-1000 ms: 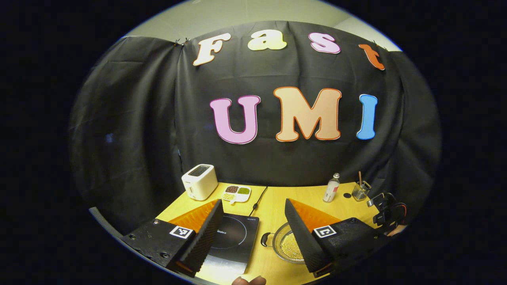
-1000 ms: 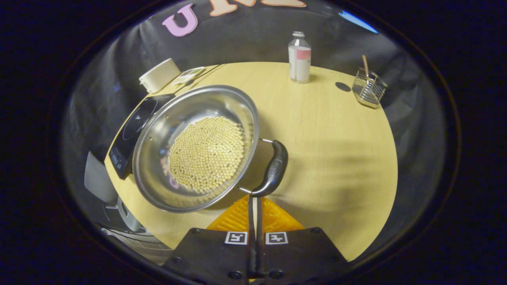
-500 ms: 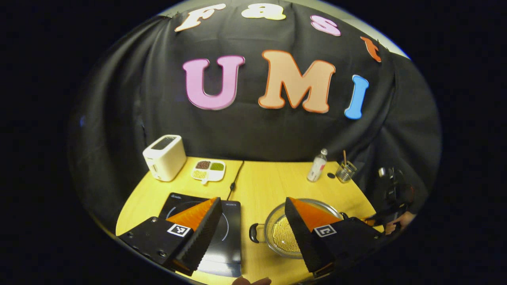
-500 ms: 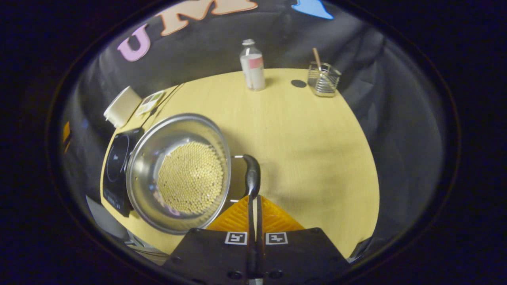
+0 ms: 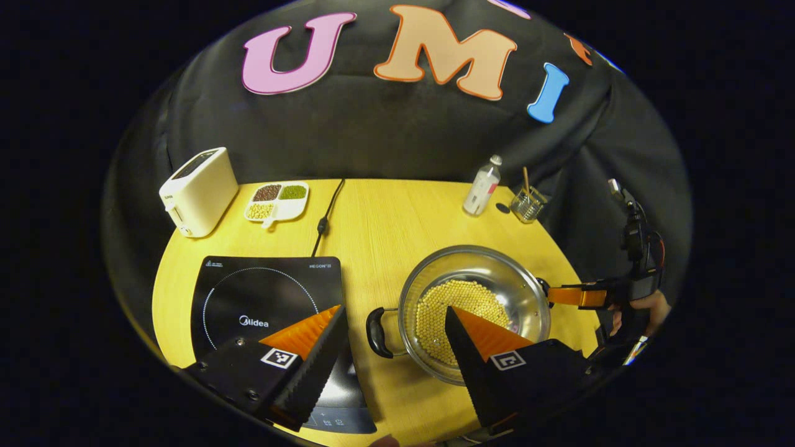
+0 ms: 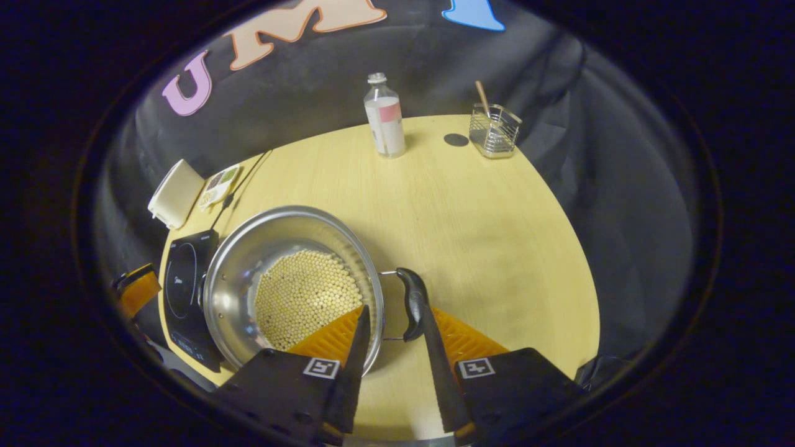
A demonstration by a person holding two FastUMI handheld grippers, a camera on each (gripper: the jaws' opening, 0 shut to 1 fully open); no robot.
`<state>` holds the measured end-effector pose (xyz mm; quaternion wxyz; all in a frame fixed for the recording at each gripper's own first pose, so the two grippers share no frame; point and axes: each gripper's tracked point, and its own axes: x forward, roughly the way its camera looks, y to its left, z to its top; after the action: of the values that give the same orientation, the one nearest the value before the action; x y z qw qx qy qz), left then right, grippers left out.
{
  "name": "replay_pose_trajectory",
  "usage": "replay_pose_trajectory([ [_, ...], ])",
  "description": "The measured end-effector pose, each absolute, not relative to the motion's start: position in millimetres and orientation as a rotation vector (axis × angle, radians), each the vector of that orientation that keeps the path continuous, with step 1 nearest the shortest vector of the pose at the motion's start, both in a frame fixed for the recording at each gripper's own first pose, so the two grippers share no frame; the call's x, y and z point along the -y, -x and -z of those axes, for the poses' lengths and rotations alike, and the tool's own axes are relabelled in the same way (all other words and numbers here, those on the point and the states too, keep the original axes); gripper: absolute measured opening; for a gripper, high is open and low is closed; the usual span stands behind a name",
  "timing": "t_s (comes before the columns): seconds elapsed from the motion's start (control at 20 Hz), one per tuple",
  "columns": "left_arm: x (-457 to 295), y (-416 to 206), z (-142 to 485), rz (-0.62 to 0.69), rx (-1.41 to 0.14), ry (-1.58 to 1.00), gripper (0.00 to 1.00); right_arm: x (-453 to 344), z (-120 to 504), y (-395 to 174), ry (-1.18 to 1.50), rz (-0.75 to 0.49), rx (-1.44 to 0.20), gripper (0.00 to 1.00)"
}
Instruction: First push the handle of the pot to place it horizontally, then grasp the pot with both hands and set it on the induction cooktop.
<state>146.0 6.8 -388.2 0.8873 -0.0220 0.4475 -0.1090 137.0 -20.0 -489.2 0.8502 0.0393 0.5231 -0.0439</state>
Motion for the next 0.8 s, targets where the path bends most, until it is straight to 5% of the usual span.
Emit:
replay_pose_trajectory([
  [0.25,-12.4,-146.9,427.7,0.173,-1.036,0.044,0.96,24.7,506.5,-143.7,-0.060,0.080,-1.135,0.66],
  [0.75,-3.7,-149.3,475.9,0.179,-1.166,0.042,0.95,20.4,533.7,-148.5,-0.053,0.033,-1.195,0.67],
  [0.8,-2.0,-149.4,480.1,0.183,-1.177,0.044,0.88,20.4,539.6,-150.6,-0.050,0.030,-1.199,0.68],
])
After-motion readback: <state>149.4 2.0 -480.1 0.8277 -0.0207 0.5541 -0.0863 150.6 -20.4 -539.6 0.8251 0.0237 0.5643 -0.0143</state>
